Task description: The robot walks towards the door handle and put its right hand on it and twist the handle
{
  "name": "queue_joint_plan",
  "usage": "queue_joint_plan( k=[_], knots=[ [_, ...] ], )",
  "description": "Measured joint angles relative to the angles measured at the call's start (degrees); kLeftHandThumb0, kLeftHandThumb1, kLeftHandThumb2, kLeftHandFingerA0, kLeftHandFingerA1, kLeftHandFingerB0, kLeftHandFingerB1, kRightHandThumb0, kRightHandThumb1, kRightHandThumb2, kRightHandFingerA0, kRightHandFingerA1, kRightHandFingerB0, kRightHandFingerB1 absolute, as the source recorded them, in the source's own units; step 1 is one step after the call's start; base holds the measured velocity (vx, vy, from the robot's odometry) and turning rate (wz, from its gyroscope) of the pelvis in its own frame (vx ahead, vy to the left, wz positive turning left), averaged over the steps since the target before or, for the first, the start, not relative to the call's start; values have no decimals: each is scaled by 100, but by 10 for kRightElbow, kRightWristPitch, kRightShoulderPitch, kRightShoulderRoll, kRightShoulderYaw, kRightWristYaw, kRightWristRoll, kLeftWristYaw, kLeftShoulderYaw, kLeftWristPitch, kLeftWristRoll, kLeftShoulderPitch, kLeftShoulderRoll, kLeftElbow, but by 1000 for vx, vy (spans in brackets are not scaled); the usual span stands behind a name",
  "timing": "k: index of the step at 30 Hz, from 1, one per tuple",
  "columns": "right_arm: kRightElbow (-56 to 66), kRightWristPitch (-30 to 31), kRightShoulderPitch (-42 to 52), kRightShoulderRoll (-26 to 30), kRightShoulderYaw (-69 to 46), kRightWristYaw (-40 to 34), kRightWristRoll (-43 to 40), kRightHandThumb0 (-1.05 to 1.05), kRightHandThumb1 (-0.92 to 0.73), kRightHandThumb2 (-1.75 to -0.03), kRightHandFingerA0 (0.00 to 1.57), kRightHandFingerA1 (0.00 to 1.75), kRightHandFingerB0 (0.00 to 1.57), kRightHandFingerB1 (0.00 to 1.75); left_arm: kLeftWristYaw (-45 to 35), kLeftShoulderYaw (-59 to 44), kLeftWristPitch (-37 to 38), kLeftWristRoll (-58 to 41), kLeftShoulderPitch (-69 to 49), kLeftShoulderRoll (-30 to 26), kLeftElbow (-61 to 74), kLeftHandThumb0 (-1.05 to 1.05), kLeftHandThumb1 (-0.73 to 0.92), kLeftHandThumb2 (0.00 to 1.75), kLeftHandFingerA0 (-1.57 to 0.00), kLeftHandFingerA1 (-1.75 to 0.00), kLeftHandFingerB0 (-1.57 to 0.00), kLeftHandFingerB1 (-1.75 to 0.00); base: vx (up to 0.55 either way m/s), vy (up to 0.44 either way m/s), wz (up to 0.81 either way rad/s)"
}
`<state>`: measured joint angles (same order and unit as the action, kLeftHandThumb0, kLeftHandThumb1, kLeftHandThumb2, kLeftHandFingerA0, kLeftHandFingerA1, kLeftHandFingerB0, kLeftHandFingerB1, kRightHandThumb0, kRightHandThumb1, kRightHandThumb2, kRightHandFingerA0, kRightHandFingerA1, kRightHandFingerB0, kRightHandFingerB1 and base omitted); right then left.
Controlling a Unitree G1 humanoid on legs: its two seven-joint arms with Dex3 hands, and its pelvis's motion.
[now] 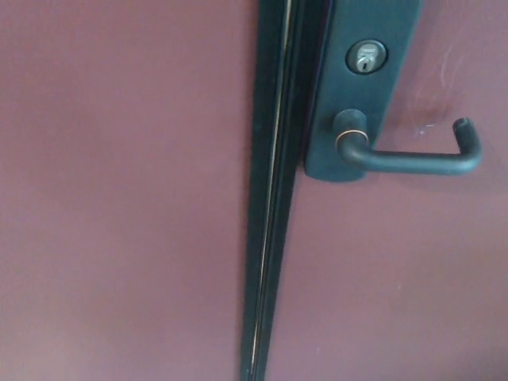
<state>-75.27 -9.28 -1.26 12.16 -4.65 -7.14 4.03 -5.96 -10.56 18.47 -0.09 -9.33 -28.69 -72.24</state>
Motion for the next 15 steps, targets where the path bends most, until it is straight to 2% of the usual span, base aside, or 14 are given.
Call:
queue_joint_plan(
  k=[4,5,10,15],
  knots=[
    [1,0,-1,0,2,3,1,-38,-47,-77,42,50,35,46,0,0,0,0,1,0,-3,-26,48,55,-60,-48,-46,-40,0,0,0],
    [2,0,-2,0,4,2,2,-31,-61,-58,48,38,45,37,0,0,0,0,2,0,-4,-26,48,55,-60,-48,-46,-40,0,0,0],
    [6,-3,-1,0,-4,7,-2,-28,-61,-58,53,41,44,37,-1,-2,0,0,-2,0,-10,-25,48,55,-60,-48,-48,-40,0,0,0],
    [52,-16,-2,-9,-69,26,-33,-27,-61,-59,46,41,41,38,-1,-9,2,-1,-10,1,-12,-25,48,55,-60,-48,-49,-41,0,0,0]
  ],
)
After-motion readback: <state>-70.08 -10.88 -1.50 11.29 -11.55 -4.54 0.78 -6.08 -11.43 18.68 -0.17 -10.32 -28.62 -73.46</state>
